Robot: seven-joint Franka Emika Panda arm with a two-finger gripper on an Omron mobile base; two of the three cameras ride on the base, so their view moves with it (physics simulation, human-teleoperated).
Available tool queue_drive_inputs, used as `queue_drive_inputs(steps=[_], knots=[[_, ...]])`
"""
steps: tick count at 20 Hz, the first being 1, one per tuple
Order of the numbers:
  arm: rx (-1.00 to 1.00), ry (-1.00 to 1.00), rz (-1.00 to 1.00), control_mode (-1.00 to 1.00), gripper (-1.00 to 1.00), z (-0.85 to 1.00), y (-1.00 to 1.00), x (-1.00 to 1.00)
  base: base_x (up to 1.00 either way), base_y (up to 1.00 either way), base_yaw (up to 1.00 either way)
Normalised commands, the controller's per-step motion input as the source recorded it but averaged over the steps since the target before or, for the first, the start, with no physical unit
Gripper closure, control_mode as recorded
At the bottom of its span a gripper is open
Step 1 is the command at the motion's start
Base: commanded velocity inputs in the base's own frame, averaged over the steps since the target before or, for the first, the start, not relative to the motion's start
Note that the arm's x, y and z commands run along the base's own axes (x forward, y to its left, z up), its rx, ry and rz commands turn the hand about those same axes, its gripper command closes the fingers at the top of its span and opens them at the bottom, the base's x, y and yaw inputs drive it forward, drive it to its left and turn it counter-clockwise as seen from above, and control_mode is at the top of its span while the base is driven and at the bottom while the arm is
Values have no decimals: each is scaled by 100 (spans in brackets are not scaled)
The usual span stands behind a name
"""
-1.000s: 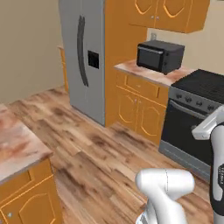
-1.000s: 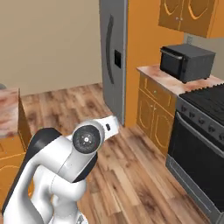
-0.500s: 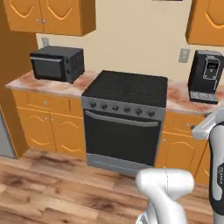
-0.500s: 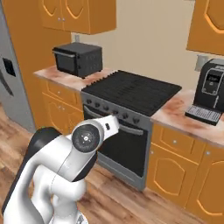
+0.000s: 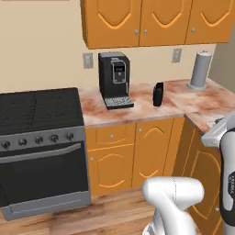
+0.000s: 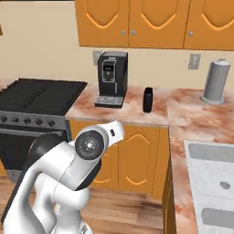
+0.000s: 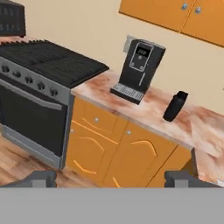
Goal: Move the drinks to the dining counter.
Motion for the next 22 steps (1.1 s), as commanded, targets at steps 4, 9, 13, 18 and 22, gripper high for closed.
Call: queue_drive_inputs(steps=[4, 9, 13, 18, 22], knots=[[0, 0, 0, 100, -100, 0, 0, 0, 67, -22, -54], [0, 0, 0, 100, -100, 0, 0, 0, 98, 32, -23], [0, 0, 0, 100, -100, 0, 0, 0, 100, 53, -8], [0, 0, 0, 100, -100, 0, 0, 0, 82, 28, -4], [0, 0, 0, 100, -100, 0, 0, 0, 65, 2, 0]])
